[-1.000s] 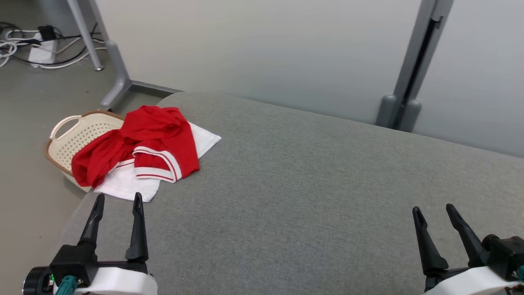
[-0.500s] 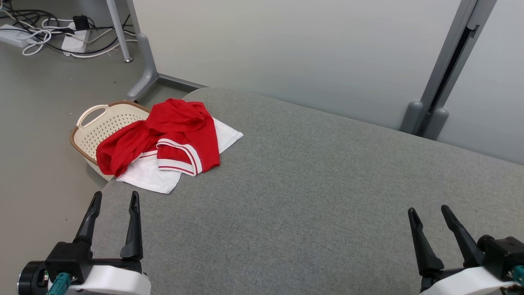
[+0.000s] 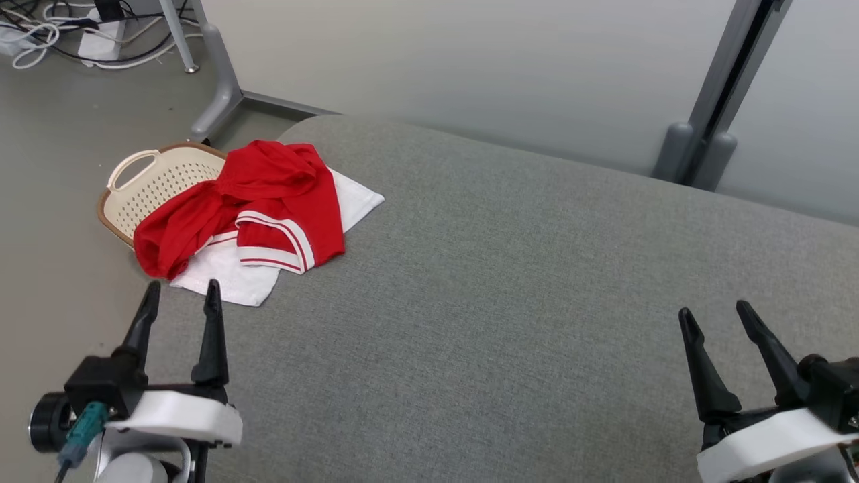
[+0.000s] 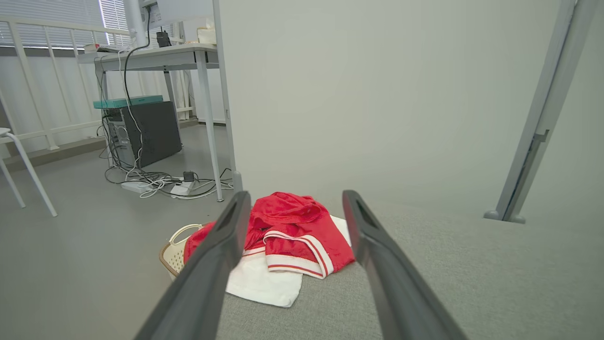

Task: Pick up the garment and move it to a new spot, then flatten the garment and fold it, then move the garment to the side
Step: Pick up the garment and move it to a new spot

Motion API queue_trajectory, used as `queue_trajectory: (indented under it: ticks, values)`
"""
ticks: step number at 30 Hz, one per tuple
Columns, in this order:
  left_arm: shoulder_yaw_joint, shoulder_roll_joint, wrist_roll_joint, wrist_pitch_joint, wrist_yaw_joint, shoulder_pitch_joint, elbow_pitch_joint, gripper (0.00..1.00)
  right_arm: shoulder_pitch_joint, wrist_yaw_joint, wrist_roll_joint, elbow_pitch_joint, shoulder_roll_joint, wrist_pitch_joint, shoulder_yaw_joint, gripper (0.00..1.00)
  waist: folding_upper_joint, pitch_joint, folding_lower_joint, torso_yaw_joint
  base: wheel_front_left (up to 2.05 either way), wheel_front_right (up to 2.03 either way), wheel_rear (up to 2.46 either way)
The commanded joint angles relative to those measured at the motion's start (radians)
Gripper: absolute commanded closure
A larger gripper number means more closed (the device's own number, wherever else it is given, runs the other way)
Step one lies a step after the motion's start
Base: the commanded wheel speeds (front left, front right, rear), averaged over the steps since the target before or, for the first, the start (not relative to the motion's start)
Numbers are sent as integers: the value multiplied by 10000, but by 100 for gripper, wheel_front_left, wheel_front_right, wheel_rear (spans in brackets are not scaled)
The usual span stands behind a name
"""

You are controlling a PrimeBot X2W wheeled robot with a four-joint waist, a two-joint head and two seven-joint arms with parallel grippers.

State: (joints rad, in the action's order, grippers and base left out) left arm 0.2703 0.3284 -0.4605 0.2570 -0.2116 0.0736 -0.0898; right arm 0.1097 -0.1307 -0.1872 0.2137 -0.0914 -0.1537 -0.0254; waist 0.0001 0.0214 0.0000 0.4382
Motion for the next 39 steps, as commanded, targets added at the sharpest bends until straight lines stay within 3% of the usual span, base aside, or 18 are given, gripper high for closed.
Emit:
queue_trajectory:
  ticks: [1, 10, 17, 22, 27, 28, 29, 30, 39]
  values:
    - [-121, -33, -71, 51, 123, 441, -239, 0, -216, 0, 49, 151, -158, -102, 6, 0, -1, 625, 0, -345, 0, 0, 0]
    - [-750, -585, -425, 64, 1493, 3332, -3379, 0, -1394, 0, -89, 1035, -804, -562, -14, 0, -1, 2962, 0, -1271, 0, 0, 0]
    - [-952, -615, -655, 65, 2724, 5533, -6823, 0, -2124, 0, -249, 927, -1012, -284, -32, 0, -1, 4052, 0, -1851, 0, 0, 0]
    - [-916, -612, -979, -187, 3157, 6715, -9156, 0, -2398, 0, -317, 715, -1059, -93, -139, 0, -1, 4396, 0, -2145, 0, 0, 0]
    - [-988, -725, -1417, -686, 3332, 7341, -10613, 0, -2509, 0, -354, 604, -1084, 10, -77, 0, -1, 4555, 0, -2271, 0, 0, 0]
    - [-1003, -761, -1496, -745, 3350, 7387, -10795, 3, -2531, 0, -365, 578, -1073, 41, -65, 0, -1, 4557, 0, -2296, 0, 0, 0]
    - [-944, -798, -1517, -771, 3387, 7404, -10924, 61, -2537, 0, -353, 564, -1045, 67, -54, 0, -1, 4547, 0, -2319, 0, 0, 0]
    - [-941, -771, -1569, -623, 3407, 7436, -10976, 100, -2528, 0, -316, 547, -1018, 97, -39, 0, -1, 4533, 0, -2336, 0, 0, 0]
    - [-1035, -279, -1488, 74, 3415, 7094, -10299, 100, -2427, 0, -307, 172, -846, 378, 30, 0, -1, 3868, 0, -2429, 0, 0, 0]
